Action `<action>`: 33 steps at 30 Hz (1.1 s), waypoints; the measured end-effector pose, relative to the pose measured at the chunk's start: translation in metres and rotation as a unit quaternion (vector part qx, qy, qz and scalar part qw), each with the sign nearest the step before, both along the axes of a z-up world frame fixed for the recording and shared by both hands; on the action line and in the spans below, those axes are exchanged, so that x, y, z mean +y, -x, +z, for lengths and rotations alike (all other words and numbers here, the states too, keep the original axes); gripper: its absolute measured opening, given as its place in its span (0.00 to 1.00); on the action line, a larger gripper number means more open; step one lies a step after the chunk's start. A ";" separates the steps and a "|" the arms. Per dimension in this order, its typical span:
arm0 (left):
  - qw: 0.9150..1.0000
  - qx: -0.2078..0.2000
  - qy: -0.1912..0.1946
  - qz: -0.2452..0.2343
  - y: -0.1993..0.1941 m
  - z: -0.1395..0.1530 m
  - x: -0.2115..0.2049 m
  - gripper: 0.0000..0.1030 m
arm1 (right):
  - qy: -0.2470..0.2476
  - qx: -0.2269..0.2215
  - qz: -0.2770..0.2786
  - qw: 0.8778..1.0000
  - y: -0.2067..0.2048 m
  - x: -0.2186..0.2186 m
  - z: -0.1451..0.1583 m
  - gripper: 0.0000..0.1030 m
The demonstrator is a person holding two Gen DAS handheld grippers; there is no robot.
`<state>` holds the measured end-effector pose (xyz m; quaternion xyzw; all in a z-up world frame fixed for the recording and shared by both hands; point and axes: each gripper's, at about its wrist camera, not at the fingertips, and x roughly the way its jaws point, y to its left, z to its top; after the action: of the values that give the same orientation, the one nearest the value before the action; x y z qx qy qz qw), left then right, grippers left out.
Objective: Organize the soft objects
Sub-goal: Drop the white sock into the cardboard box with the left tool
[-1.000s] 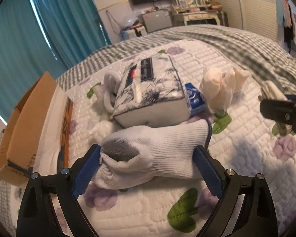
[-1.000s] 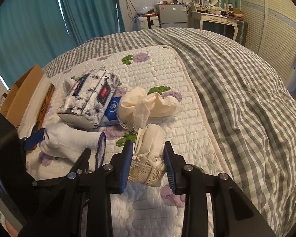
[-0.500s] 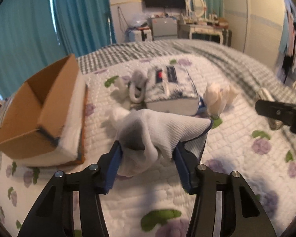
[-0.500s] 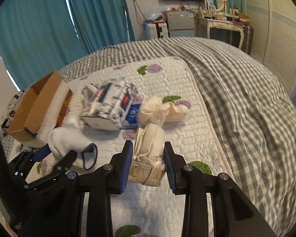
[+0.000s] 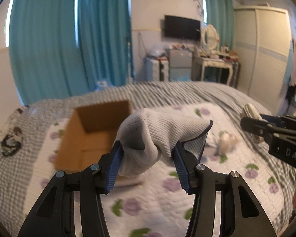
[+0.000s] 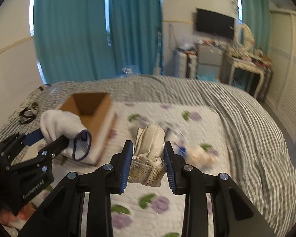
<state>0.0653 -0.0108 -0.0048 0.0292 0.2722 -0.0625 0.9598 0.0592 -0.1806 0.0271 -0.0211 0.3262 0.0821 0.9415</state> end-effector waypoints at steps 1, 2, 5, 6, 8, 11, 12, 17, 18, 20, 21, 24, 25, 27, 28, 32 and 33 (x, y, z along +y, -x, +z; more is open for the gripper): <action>1.000 -0.005 0.002 0.005 -0.002 0.005 0.008 0.49 | 0.001 -0.005 0.015 1.000 -0.004 0.014 0.007 0.30; 1.000 -0.011 0.003 0.011 -0.004 0.010 0.019 0.49 | 0.002 -0.010 0.028 1.000 -0.009 0.027 0.013 0.30; 0.999 -0.022 -0.005 0.029 -0.014 0.020 0.047 0.49 | -0.003 -0.017 0.066 0.998 -0.022 0.062 0.023 0.30; 0.999 -0.024 -0.009 0.034 -0.016 0.019 0.055 0.49 | -0.006 -0.019 0.080 0.997 -0.028 0.076 0.025 0.30; 0.999 -0.023 -0.016 0.046 -0.024 0.017 0.072 0.49 | -0.007 -0.020 0.102 0.995 -0.039 0.101 0.026 0.30; 0.998 -0.014 -0.025 0.061 -0.038 0.005 0.093 0.49 | -0.005 -0.019 0.129 0.991 -0.058 0.135 0.021 0.30; 0.997 -0.008 -0.028 0.065 -0.044 -0.001 0.099 0.49 | -0.003 -0.016 0.135 0.991 -0.068 0.146 0.016 0.30; 0.997 0.020 -0.031 0.073 -0.072 -0.028 0.118 0.49 | -0.004 0.006 0.152 0.988 -0.107 0.175 -0.011 0.30; 0.996 0.026 -0.029 0.074 -0.079 -0.034 0.121 0.49 | -0.001 0.012 0.152 0.988 -0.115 0.179 -0.017 0.30; 0.996 0.033 -0.028 0.075 -0.087 -0.040 0.127 0.49 | 0.000 0.025 0.152 0.988 -0.131 0.184 -0.032 0.30; 0.996 0.035 -0.029 0.074 -0.091 -0.043 0.128 0.49 | -0.003 0.029 0.152 0.988 -0.135 0.184 -0.036 0.30; 0.996 0.038 -0.036 0.071 -0.099 -0.050 0.128 0.49 | -0.004 0.037 0.147 0.988 -0.149 0.183 -0.048 0.30; 0.996 0.038 -0.038 0.071 -0.099 -0.051 0.127 0.49 | -0.006 0.038 0.147 0.988 -0.152 0.182 -0.050 0.31; 0.996 0.031 -0.038 0.070 -0.100 -0.052 0.125 0.53 | -0.016 0.039 0.148 0.988 -0.157 0.180 -0.052 0.31; 0.997 0.026 -0.036 0.066 -0.098 -0.051 0.125 0.54 | -0.024 0.041 0.148 0.988 -0.159 0.178 -0.052 0.31; 0.998 0.018 -0.028 0.061 -0.098 -0.047 0.121 0.64 | -0.033 0.030 0.141 0.989 -0.158 0.175 -0.047 0.65; 0.998 0.014 -0.027 0.057 -0.097 -0.044 0.119 0.64 | -0.036 0.022 0.138 0.990 -0.156 0.174 -0.045 0.73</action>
<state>0.1626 0.1085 -0.0492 0.0391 0.2882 -0.0003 0.9568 0.2154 -0.0068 -0.0174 -0.0306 0.3381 0.2232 0.9138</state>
